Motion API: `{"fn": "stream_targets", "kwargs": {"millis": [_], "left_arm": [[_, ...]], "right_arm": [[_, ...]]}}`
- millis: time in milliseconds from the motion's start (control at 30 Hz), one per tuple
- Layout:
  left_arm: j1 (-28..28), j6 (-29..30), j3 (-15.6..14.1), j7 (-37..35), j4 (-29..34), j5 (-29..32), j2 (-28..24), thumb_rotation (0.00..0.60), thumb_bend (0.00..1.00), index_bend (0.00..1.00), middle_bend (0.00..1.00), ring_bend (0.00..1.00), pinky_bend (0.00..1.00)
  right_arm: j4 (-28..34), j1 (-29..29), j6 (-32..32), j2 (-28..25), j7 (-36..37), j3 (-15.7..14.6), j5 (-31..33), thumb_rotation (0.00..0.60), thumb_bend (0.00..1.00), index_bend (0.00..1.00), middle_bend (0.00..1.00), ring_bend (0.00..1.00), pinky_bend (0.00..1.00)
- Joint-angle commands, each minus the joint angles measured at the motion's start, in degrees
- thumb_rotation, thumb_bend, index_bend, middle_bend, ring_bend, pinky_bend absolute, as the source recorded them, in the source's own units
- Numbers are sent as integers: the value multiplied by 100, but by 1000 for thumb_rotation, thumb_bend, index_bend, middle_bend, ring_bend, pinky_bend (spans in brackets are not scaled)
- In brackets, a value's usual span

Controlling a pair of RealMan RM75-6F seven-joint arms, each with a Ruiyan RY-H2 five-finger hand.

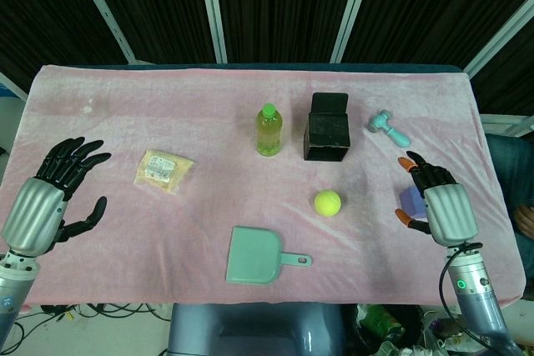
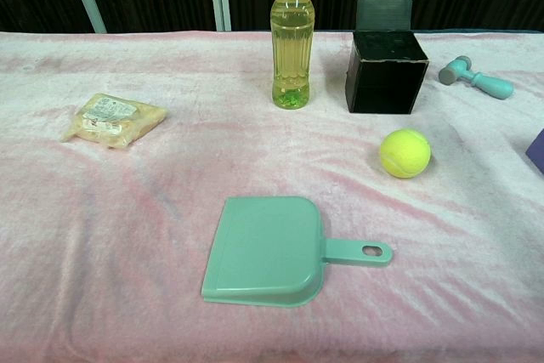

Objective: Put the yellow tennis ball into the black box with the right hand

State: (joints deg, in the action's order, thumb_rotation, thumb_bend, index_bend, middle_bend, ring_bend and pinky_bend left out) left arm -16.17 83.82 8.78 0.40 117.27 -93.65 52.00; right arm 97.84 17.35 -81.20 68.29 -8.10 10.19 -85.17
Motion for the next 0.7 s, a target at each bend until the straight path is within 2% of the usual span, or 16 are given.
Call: {"fn": "stream_targets", "kwargs": {"millis": [33, 700], "left_arm": [[2, 2, -5, 6, -3, -2, -2, 600, 448, 160, 106, 40, 75], [13, -31, -49, 54, 30, 35, -49, 600, 448, 160, 106, 40, 75]], "right_arm": [[9, -2, -5, 6, -18, 3, 16, 600, 68, 172, 118, 234, 256], [87, 3, 47, 2, -118, -16, 102, 600, 68, 171, 118, 234, 256]]}}
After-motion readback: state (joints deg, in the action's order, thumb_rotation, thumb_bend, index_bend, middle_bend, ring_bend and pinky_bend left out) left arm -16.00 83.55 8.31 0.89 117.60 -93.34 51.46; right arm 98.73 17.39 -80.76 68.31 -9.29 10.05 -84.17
